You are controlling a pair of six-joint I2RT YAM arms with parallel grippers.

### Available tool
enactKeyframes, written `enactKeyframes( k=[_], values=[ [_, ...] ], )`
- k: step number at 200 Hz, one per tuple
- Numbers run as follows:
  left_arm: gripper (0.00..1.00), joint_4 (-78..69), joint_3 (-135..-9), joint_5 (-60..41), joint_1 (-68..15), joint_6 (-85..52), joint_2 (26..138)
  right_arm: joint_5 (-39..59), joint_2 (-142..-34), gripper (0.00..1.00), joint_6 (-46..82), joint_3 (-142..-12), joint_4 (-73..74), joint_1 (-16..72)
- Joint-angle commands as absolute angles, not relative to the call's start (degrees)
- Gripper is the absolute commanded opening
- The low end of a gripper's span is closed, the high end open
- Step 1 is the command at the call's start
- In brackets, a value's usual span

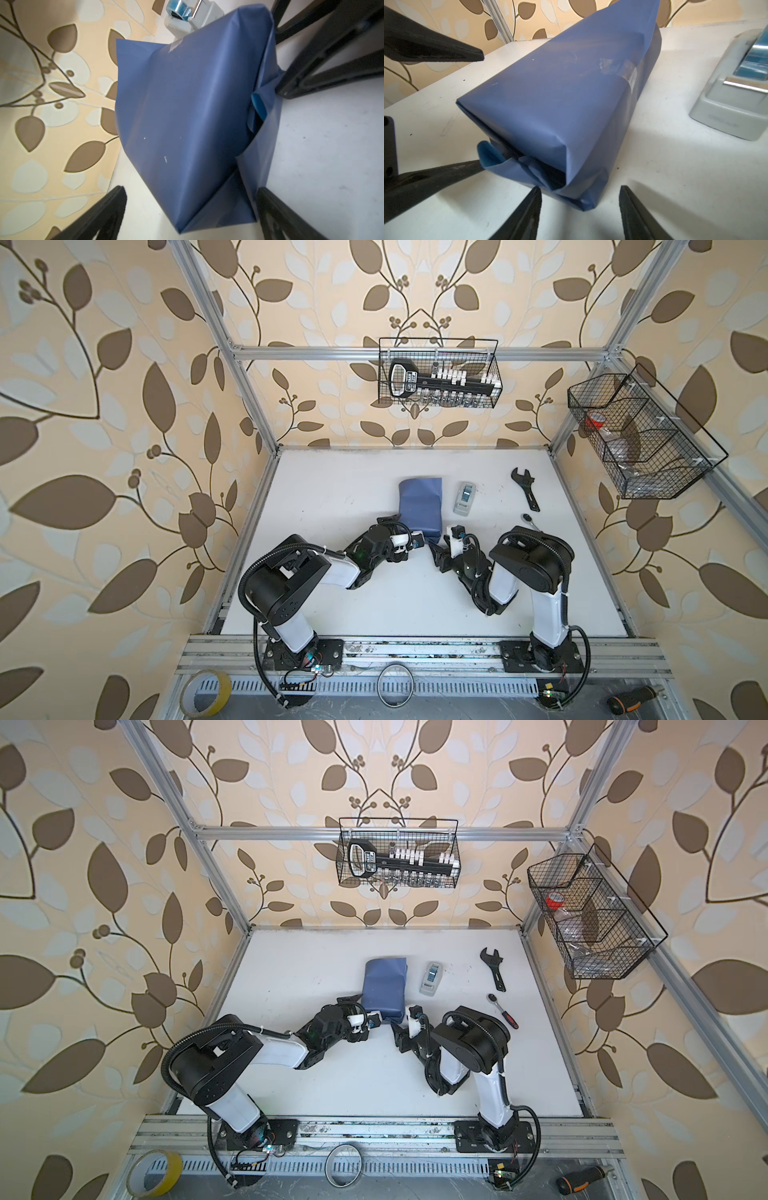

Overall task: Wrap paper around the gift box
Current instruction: 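Draw both grippers back from the box end, leaving the light-blue flap showing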

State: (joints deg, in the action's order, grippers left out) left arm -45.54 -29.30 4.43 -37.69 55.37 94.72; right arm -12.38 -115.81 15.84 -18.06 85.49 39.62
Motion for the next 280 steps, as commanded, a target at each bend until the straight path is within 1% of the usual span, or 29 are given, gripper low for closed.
enactKeyframes(
  k=[1,37,58,77,94,108,128,146,193,215,226,280],
  values=[
    [0.99,-45.1,-29.2,1.0,-36.5,53.7,92.3,-11.9,-116.9,0.60,16.2,-19.2,87.9,39.4],
    [0.99,-40.1,-30.2,-0.8,-36.3,50.4,90.8,-11.8,-117.0,0.59,16.6,-19.3,87.9,39.4],
    [0.99,-34.9,-31.1,-2.3,-36.2,46.6,87.4,-11.9,-116.8,0.59,16.6,-19.2,87.8,39.5],
    [0.99,-26.3,-33.4,-3.9,-36.2,40.8,83.3,-12.2,-116.8,0.59,16.6,-19.2,87.9,39.5],
    [0.99,-22.4,-34.0,-5.6,-36.2,34.5,79.5,-12.3,-116.9,0.59,16.8,-19.3,87.9,39.4],
    [0.98,-20.7,-33.6,-7.4,-36.2,30.0,77.5,-12.6,-116.7,0.59,16.8,-19.3,87.9,39.3],
    [0.98,-21.0,-32.3,-6.8,-36.3,23.4,76.3,-12.6,-116.7,0.59,17.0,-19.2,87.9,39.3],
    [0.98,-20.5,-32.5,-7.6,-36.5,20.3,75.6,-12.5,-117.0,0.59,17.1,-19.4,87.8,39.4],
    [0.99,-24.4,-31.5,-8.0,-36.5,10.5,80.1,-12.7,-117.3,0.58,17.3,-19.3,88.4,39.3],
    [0.99,-30.1,-28.8,-6.7,-36.5,10.0,82.2,-12.5,-117.6,0.58,17.4,-19.3,88.6,39.3],
    [0.99,-32.1,-28.1,-5.4,-36.4,10.3,85.3,-12.5,-117.8,0.58,17.5,-19.3,88.9,39.3],
    [0.99,-34.8,-29.7,-1.5,-36.4,11.8,92.0,-12.6,-117.6,0.57,17.6,-19.2,88.9,39.2]
  ],
)
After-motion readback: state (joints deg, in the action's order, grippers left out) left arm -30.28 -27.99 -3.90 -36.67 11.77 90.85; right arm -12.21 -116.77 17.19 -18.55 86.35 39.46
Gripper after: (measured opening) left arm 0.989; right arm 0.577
